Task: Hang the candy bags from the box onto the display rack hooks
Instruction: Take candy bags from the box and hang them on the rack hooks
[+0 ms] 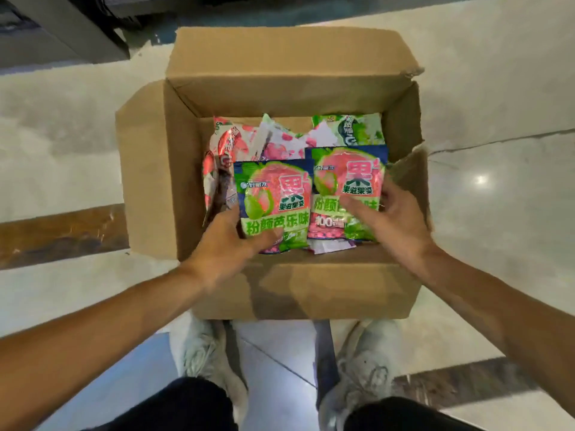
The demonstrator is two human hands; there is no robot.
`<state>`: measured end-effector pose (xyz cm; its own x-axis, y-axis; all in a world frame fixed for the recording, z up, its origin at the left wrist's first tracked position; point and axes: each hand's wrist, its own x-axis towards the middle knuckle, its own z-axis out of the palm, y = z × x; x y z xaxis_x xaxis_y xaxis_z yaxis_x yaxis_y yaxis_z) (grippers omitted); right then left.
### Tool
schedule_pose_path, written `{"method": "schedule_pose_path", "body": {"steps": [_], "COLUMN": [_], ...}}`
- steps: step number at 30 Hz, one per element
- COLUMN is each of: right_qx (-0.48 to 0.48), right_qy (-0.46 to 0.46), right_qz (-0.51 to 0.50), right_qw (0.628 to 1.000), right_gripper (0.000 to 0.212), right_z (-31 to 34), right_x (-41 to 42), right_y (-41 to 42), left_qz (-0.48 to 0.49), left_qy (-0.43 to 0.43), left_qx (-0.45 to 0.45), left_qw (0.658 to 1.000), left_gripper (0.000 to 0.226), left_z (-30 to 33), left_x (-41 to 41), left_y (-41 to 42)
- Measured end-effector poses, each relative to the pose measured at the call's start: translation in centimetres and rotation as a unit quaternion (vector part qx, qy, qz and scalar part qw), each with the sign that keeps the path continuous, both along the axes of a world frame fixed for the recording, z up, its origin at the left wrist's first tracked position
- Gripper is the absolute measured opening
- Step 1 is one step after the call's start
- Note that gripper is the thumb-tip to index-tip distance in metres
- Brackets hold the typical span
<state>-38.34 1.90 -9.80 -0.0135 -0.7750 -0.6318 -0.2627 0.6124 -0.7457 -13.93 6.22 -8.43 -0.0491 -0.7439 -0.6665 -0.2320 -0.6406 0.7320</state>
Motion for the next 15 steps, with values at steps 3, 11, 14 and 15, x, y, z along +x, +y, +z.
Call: {"method": "schedule_pose_path", "body": {"steps": [3,11,14,15], "right_qx": [0.114,0.137,0.108,0.092], "right_qy": [-0.133,-0.17,-0.178,-0.173], "right_qz": [-0.077,-0.13,-0.129,-0.133], "right_qw": [0.982,0.967,0.97,0.972], "right_gripper": [0.028,0.048,0.049,0.046], "right_z": [5.5,32.2,44.7,48.9], "right_x": [0.4,2.8,4.1,4.5], "right_y": [2.1,2.7,2.4,2.3], "left_qz": [-0.006,0.005,0.013,0.02], "left_qy": [0.012,0.046,0.05,0.057], "left_qx": [0.044,0.048,0.016,0.006], "left_qw": [0.999,0.998,0.999,0.998], "left_gripper": [0.038,0.038,0.03,0.027], "left_z": [5.7,31.7,43.5,47.5], "left_x": [1.2,3.9,4.5,4.5], "left_y": [1.7,-2.3,-3.8,-4.2]}}
